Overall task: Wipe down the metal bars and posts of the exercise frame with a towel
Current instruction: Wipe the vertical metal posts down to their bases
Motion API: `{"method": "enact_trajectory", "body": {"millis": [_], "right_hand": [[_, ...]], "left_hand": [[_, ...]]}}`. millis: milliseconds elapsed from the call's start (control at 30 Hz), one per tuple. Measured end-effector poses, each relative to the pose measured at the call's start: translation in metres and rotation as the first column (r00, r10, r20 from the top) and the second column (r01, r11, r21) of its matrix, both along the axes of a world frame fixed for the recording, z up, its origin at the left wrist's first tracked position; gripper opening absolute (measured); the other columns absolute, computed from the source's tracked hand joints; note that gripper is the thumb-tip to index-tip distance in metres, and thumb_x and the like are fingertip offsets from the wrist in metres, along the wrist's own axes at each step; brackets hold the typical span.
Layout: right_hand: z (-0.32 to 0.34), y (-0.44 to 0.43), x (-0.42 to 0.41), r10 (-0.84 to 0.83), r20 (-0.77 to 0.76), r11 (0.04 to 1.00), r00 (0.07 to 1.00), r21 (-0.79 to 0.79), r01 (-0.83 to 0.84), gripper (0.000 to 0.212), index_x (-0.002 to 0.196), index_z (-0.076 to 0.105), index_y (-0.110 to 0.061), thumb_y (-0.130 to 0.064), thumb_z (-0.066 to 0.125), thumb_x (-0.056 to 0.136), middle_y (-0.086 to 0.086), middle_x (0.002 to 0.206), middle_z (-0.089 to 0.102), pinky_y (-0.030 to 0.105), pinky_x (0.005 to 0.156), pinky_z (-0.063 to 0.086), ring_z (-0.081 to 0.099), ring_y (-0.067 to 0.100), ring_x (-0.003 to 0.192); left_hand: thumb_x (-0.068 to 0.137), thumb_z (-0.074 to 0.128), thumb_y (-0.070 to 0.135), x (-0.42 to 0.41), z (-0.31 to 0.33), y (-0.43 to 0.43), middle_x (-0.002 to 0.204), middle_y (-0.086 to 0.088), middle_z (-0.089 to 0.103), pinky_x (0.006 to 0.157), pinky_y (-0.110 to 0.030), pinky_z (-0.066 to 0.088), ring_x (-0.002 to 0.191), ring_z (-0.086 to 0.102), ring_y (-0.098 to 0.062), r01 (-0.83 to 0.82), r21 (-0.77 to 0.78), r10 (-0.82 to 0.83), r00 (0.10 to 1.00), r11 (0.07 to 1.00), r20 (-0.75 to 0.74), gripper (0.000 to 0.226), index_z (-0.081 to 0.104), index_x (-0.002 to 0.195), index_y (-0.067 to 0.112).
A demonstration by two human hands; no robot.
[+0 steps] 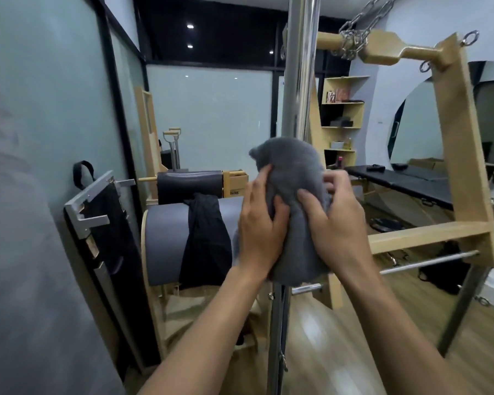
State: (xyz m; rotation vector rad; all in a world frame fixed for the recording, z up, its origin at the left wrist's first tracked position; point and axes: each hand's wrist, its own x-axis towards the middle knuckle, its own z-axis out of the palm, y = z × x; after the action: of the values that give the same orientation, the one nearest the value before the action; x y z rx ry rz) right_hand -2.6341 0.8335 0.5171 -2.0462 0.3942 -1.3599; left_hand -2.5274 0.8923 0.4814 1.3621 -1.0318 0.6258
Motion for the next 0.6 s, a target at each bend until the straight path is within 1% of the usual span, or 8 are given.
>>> {"method": "enact_trajectory", "body": {"millis": [67,133,233,300,367,433,500,600], "right_hand": [[0.004,-0.003,0.010,-0.008,0.099,0.990,0.995,-0.136,0.022,0.026,0.113,0.053,-0.022,-0.021,0.065,0.090,-0.006,0.107,0.055,0.023,0.083,0.047,0.054,0.006,0.098],[-0.003,-0.008,0.014,0.075,0.194,0.996,0.978,0.029,-0.082,0.024,0.111,0.059,-0.024,-0.023,0.067,0.089,-0.003,0.107,0.062,0.030,0.086,0.050,0.060,0.010,0.100],[-0.021,-0.004,0.007,0.163,0.281,0.878,0.946,0.397,-0.269,0.015,0.105,0.063,-0.019,-0.027,0.064,0.093,0.000,0.089,0.070,0.036,0.073,0.055,0.068,0.013,0.082],[-0.028,-0.003,-0.003,0.180,0.247,0.844,0.952,0.458,-0.278,0.016,0.102,0.061,-0.013,-0.028,0.061,0.095,-0.003,0.076,0.068,0.034,0.066,0.052,0.065,0.010,0.070],[-0.024,-0.002,-0.012,0.206,0.140,0.886,0.968,0.393,-0.246,0.012,0.100,0.061,-0.018,-0.030,0.060,0.095,-0.006,0.076,0.068,0.032,0.065,0.053,0.065,0.007,0.070],[-0.011,-0.006,-0.013,0.149,0.035,0.964,0.988,0.216,-0.153,0.012,0.103,0.060,-0.027,-0.032,0.062,0.092,-0.007,0.088,0.068,0.033,0.072,0.055,0.066,0.007,0.082],[0.003,-0.009,-0.004,0.092,0.048,0.993,0.995,0.075,-0.096,0.019,0.109,0.058,-0.031,-0.031,0.063,0.091,-0.007,0.101,0.065,0.037,0.081,0.054,0.063,0.008,0.093],[-0.001,-0.010,0.010,0.148,0.190,0.961,0.970,0.203,-0.187,0.014,0.108,0.058,-0.024,-0.028,0.060,0.094,-0.004,0.097,0.066,0.041,0.080,0.055,0.065,0.012,0.089]], "left_hand": [[0.098,0.044,0.027,-0.002,-0.010,-0.001,0.143,-0.005,0.050,0.101,-0.006,0.033,0.124,0.042,0.005,0.028,0.013,-0.026,0.994,1.000,-0.106,0.050,0.037,0.147,0.016],[0.099,0.043,0.027,-0.005,-0.009,0.000,0.141,-0.003,0.051,0.106,-0.017,0.035,0.125,0.044,0.000,0.002,0.026,0.000,0.997,1.000,-0.081,0.051,0.036,0.148,0.017],[0.097,0.043,0.036,-0.007,-0.005,0.006,0.128,-0.002,0.053,0.098,-0.026,0.036,0.113,0.050,-0.011,-0.126,0.062,0.120,0.989,0.990,0.090,0.051,0.040,0.146,0.024],[0.098,0.044,0.038,-0.009,-0.013,0.008,0.133,0.000,0.048,0.100,-0.035,0.043,0.117,0.050,-0.013,-0.095,0.089,0.086,0.992,0.992,0.095,0.051,0.038,0.147,0.029],[0.099,0.043,0.040,-0.014,-0.026,0.011,0.135,0.003,0.046,0.100,-0.038,0.046,0.121,0.050,-0.012,-0.026,0.103,0.026,1.000,0.994,0.007,0.051,0.033,0.148,0.035],[0.099,0.044,0.042,-0.019,-0.027,0.010,0.131,0.004,0.048,0.098,-0.031,0.045,0.119,0.050,-0.008,0.003,0.095,0.005,0.996,0.995,-0.084,0.052,0.031,0.149,0.034],[0.100,0.046,0.038,-0.018,-0.013,0.008,0.132,0.006,0.050,0.095,-0.016,0.040,0.116,0.049,0.001,-0.012,0.065,0.020,0.991,0.998,-0.129,0.052,0.034,0.149,0.027],[0.100,0.051,0.024,-0.016,0.008,0.009,0.130,0.011,0.048,0.093,-0.002,0.032,0.112,0.046,0.013,-0.020,0.040,0.023,0.997,0.999,-0.072,0.048,0.040,0.146,0.020]]}}
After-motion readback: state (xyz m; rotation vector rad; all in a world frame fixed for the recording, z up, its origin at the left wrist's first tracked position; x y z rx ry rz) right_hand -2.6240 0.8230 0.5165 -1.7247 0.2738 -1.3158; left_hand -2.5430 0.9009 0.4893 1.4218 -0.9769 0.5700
